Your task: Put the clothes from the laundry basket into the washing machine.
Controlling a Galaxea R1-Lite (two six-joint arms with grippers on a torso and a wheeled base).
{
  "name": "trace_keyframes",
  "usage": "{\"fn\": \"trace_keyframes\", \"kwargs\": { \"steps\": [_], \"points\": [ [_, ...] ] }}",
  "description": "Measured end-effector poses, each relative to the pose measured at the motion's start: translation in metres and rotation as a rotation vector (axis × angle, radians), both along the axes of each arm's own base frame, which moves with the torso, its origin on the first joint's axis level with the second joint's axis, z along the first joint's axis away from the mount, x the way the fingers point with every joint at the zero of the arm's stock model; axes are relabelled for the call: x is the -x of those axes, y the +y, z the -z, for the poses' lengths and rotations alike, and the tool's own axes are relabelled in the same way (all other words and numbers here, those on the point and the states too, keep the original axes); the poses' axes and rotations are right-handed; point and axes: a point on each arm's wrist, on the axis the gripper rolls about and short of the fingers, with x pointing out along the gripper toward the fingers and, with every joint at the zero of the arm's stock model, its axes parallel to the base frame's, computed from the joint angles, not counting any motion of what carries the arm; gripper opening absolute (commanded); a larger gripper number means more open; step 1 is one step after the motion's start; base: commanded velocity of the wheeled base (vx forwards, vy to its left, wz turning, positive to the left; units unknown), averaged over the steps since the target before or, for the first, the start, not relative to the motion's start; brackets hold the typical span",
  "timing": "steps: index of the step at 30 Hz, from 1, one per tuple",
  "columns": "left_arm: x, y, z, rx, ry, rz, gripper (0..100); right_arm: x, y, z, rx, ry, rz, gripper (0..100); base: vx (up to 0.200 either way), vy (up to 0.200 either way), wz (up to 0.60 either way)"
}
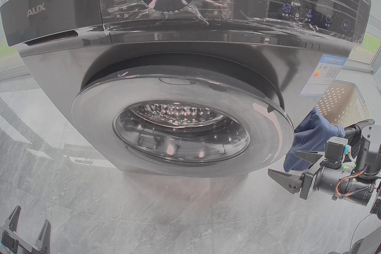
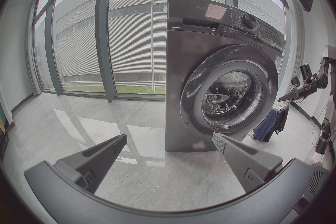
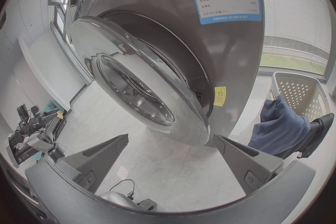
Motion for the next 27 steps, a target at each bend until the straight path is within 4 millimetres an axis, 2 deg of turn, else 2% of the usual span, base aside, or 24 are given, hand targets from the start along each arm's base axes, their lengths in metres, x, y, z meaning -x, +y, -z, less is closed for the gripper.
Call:
{"fn": "trace_keyframes", "kwargs": {
  "steps": [2, 8, 18, 27],
  "points": [
    [0.000, 0.000, 0.000, 0.000, 0.000, 0.000, 100, -0.004, 0.003, -0.003, -0.004, -0.010, 0.001, 100, 0.000, 0.000, 0.00],
    [0.000, 0.000, 0.000, 0.000, 0.000, 0.000, 100, -0.011, 0.007, -0.003, 0.001, -0.009, 0.003, 100, 0.000, 0.200, 0.00],
    [0.000, 0.000, 0.000, 0.000, 0.000, 0.000, 100, -0.015, -0.005, -0.003, 0.027, -0.023, 0.047, 100, 0.000, 0.000, 0.00],
    [0.000, 0.000, 0.000, 0.000, 0.001, 0.000, 100, -0.020, -0.003, -0.010, 0.006, -0.046, 0.029, 100, 0.000, 0.000, 0.00]
  ]
}}
